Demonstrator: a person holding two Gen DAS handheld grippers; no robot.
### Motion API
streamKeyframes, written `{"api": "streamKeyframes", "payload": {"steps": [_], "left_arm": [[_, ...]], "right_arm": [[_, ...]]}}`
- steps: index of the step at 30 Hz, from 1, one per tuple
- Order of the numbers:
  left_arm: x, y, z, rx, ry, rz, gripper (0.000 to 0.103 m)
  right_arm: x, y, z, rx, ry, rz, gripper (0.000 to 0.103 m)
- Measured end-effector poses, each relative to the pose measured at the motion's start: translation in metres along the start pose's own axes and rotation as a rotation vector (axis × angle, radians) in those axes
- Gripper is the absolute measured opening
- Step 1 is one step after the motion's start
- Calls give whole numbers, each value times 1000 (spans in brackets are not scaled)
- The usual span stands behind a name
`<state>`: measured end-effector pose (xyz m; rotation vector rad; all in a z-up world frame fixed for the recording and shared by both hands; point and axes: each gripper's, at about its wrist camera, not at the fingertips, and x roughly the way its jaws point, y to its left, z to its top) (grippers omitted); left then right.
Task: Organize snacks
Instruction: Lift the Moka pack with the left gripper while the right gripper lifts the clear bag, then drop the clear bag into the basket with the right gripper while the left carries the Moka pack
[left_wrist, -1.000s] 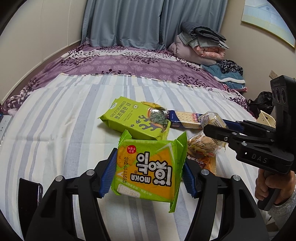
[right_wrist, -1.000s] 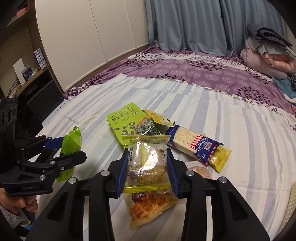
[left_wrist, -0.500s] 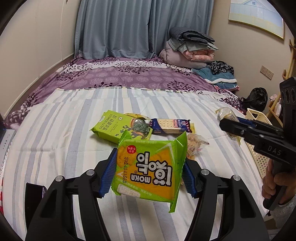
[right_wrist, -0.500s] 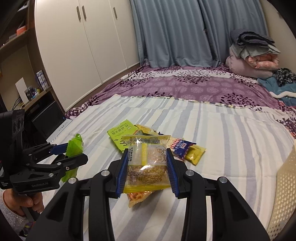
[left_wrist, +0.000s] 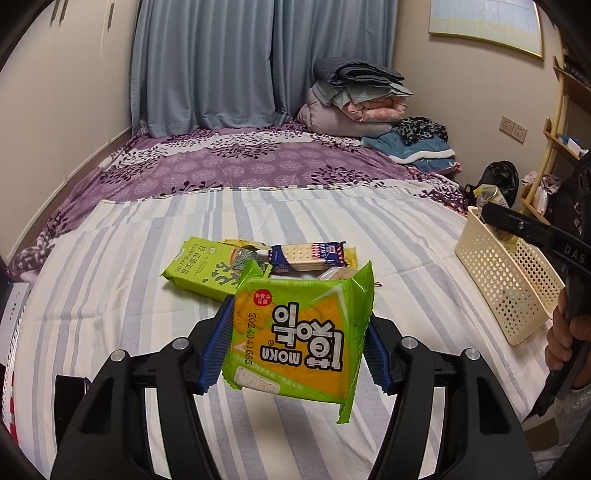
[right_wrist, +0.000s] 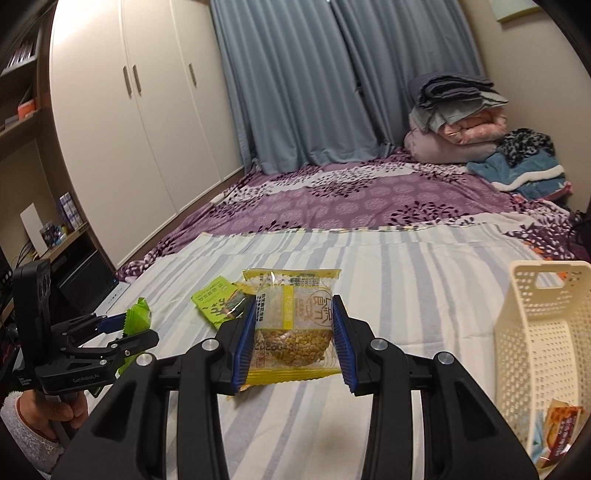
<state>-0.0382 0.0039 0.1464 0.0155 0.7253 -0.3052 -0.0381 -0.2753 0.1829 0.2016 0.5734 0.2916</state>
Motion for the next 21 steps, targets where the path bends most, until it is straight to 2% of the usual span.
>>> {"api": "streamKeyframes", "payload": {"steps": [10,15,16,18,21], "left_arm": [[-15,-32,8,73,-37,-27,64],[-12,-34,4,69,-15,-26,66],[-8,-34,2,63,-2,-26,67],[-1,-33,-4,51,22,-28,83],[10,-31,-13,41,63,-29,86]], "right_arm": [[-47,-40,-2,62,-87,-87,39],[-65,-63,-8,104,-112,-146,39],[-68,-67,-10,112,-113,-157,39],[-74,-78,-15,135,-113,-185,39],[-80,-94,-23,170,-109,-225,39]]}}
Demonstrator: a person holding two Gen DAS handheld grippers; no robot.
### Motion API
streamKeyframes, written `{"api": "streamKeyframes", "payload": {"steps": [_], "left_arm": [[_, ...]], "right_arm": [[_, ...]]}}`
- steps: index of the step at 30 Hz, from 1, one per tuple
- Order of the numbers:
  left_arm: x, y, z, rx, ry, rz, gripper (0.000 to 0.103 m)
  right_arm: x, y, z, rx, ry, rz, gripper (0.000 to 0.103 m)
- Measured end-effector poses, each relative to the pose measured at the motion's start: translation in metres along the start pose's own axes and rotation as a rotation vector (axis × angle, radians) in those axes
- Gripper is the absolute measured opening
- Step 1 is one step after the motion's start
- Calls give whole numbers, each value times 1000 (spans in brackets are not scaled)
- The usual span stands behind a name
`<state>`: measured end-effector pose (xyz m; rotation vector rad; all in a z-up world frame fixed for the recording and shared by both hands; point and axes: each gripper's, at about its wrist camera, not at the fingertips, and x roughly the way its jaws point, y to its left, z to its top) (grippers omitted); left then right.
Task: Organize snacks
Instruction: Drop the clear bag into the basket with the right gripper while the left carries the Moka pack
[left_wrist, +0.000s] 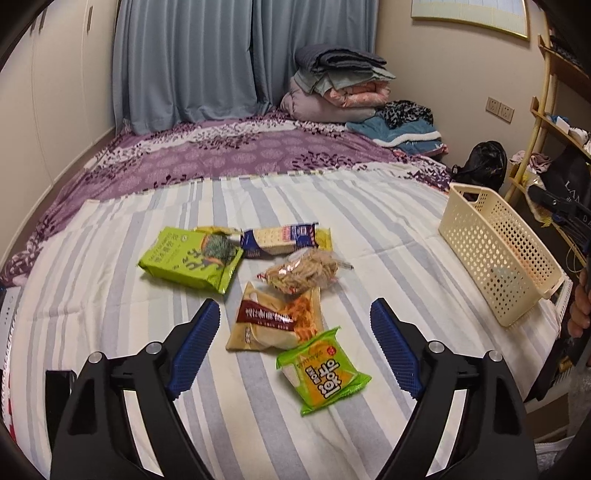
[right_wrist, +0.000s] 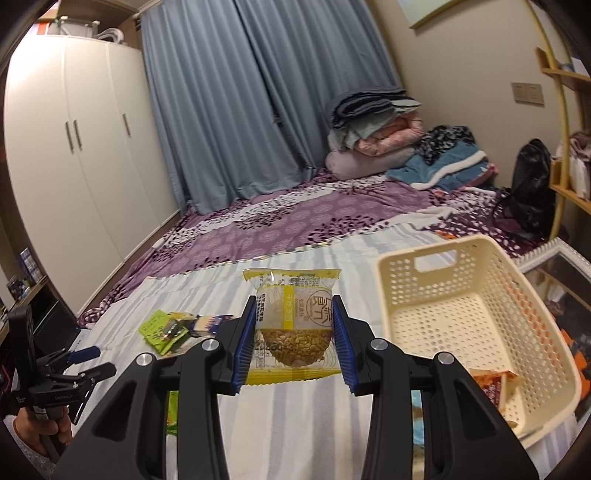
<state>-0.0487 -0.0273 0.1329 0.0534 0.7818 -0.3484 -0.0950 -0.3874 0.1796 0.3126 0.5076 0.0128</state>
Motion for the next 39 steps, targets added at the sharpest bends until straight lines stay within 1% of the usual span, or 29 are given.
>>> {"api": "streamKeyframes", "payload": {"steps": [2,3,11,14,20,23,25,27,29,35,37,39], "left_arm": [[8,0,-6,-14,28,2,91],[12,-1,-10,-23,43,-1,92],[43,-16,-29,-35,144,-27,92],[55,-16,-33,-62,173,-26,92],[74,-10,-39,-156,230,-45,92],[79,-12,-40,-156,235,-29,92],[82,-13,-40,-156,237,-24,92],[85,-13,-41,-163,242,-21,92],[88,-11,-40,-175,248,-20,92],[97,-8,-42,-206,258,-13,92],[98,-8,-42,-202,257,-4,90],[100,-9,-43,-197,261,-3,78]], "right_arm": [[-2,-10,-3,17,0,-26,39],[-3,-15,-4,24,-1,-40,39],[-11,-54,-10,84,-10,-138,39],[-14,-63,-11,97,-16,-164,39],[-17,-77,-13,99,-22,-210,39],[-16,-86,-14,120,-23,-231,40],[-16,-90,-15,131,-23,-253,41],[-17,-96,-16,145,-26,-261,56],[-18,-97,-16,147,-29,-268,57],[-17,-101,-16,157,-33,-262,57],[-16,-100,-17,157,-33,-258,57],[-15,-100,-18,156,-33,-253,57]]}}
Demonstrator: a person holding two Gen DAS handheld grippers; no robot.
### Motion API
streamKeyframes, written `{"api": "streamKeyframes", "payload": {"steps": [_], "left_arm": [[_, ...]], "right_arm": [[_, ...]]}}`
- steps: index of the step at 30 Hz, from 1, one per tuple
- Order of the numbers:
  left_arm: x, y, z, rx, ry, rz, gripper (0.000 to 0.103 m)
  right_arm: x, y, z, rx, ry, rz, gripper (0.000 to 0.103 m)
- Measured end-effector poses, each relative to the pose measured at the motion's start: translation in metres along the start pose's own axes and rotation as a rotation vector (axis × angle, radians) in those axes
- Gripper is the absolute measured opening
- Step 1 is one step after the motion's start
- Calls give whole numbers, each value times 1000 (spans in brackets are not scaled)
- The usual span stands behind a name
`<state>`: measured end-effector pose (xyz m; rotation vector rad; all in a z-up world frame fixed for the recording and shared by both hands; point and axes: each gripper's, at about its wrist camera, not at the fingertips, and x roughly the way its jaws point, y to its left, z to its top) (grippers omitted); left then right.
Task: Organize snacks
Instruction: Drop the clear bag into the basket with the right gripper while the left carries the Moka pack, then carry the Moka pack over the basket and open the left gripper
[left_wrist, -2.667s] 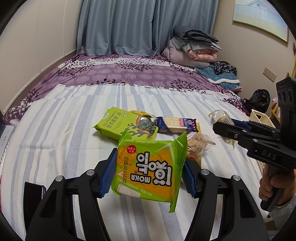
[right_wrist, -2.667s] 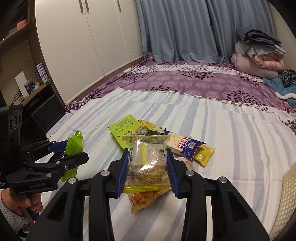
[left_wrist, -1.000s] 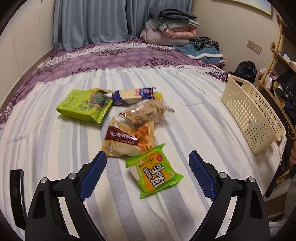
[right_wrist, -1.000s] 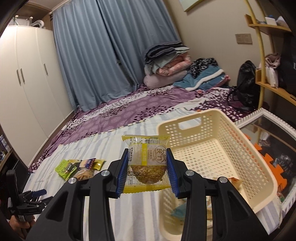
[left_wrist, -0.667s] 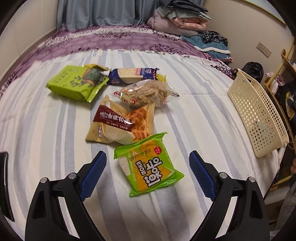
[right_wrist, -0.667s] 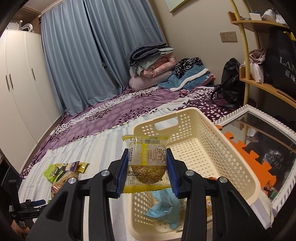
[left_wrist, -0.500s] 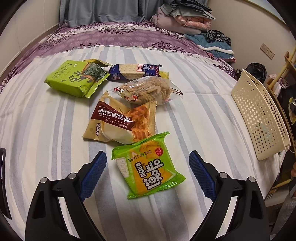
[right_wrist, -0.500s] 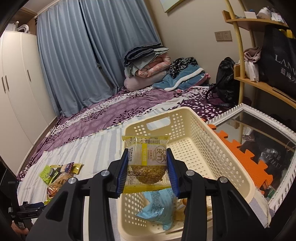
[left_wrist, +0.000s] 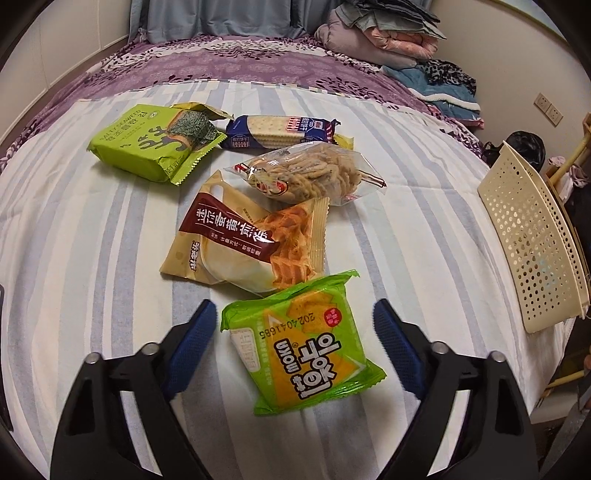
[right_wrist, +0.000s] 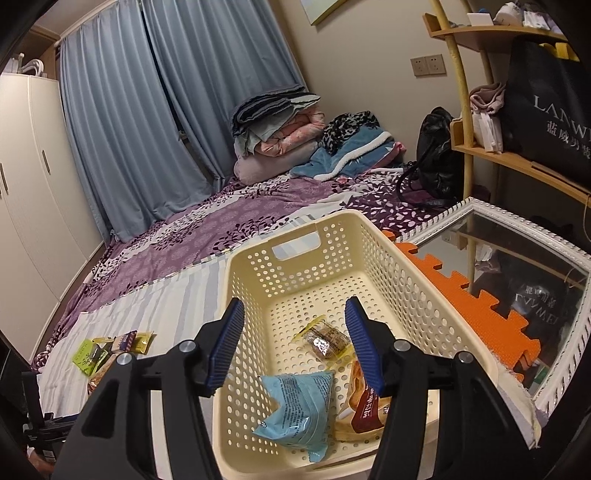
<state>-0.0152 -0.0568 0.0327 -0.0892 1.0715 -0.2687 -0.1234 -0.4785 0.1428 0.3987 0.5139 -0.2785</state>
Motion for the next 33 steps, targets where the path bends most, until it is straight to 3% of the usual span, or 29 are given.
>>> {"api": "streamKeyframes", "payload": {"steps": [3,9,18,33], "left_arm": [[3,-1,-1,3,10,2,69],[-3,-7,-4,30,-12,15,65],[-32,-34,-2,116,-81,9,63],[-64,-106,20,241,-139,-103,63]], "right_arm": [[1,-1,-2,-1,1,5,57],[1,-3,-3,8,-4,3,57],[-8,-10,-3,36,-39,6,57],[-35,-44,-5,104,-99,-42,57]]}}
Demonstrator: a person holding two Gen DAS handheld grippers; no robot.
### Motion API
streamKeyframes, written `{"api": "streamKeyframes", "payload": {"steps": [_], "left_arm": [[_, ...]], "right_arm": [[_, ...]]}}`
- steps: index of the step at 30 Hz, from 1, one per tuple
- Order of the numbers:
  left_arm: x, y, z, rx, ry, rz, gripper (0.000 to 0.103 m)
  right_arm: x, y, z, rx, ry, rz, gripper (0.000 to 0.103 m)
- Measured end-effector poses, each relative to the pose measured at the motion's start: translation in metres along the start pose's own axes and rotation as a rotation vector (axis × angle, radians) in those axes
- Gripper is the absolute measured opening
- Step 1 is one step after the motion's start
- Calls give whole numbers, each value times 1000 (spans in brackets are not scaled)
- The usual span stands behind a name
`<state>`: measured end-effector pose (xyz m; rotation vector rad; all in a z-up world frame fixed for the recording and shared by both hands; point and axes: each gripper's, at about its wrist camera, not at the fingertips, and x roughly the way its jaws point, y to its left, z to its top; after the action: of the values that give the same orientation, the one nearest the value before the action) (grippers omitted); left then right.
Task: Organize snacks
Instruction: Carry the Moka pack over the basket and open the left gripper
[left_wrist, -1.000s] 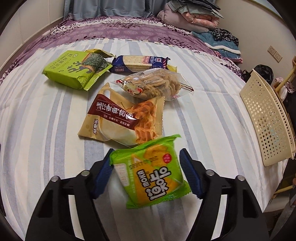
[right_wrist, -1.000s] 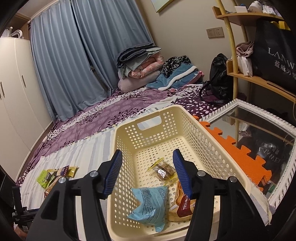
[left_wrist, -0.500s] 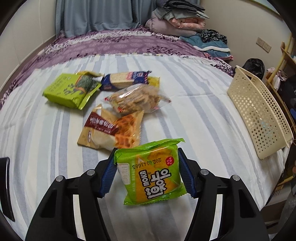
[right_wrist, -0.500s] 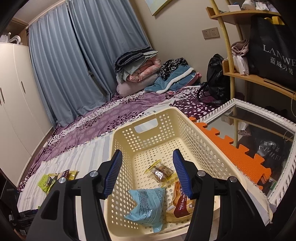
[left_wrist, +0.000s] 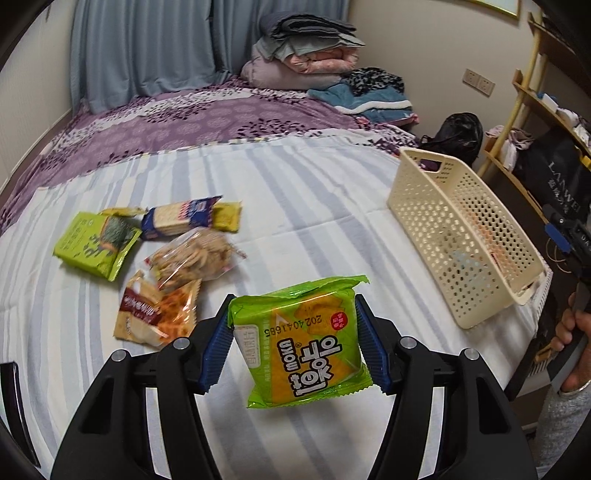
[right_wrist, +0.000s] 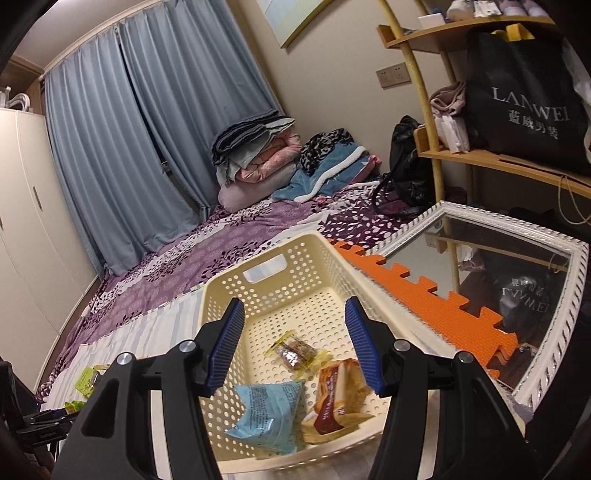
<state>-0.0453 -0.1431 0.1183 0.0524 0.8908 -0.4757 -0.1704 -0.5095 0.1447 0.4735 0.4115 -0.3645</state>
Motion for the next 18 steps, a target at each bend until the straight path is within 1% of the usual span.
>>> {"api": "streamKeyframes", "payload": {"steps": [4,8,12,18], "left_arm": [[-1,-23,14,37,-14,-47,63],[1,-53,31,95,-29,-94,63],[5,-92,47,170,-40,-156,63],[12,-145,63,270,-56,-239,63]], "right_arm": [[-3,-10,-2,12,3,-12,57],[-6,-19,-7,25,9,-25,57],[-11,-29,-11,41,11,-42,57],[-21,-43,-11,61,-2,-72,57]]}}
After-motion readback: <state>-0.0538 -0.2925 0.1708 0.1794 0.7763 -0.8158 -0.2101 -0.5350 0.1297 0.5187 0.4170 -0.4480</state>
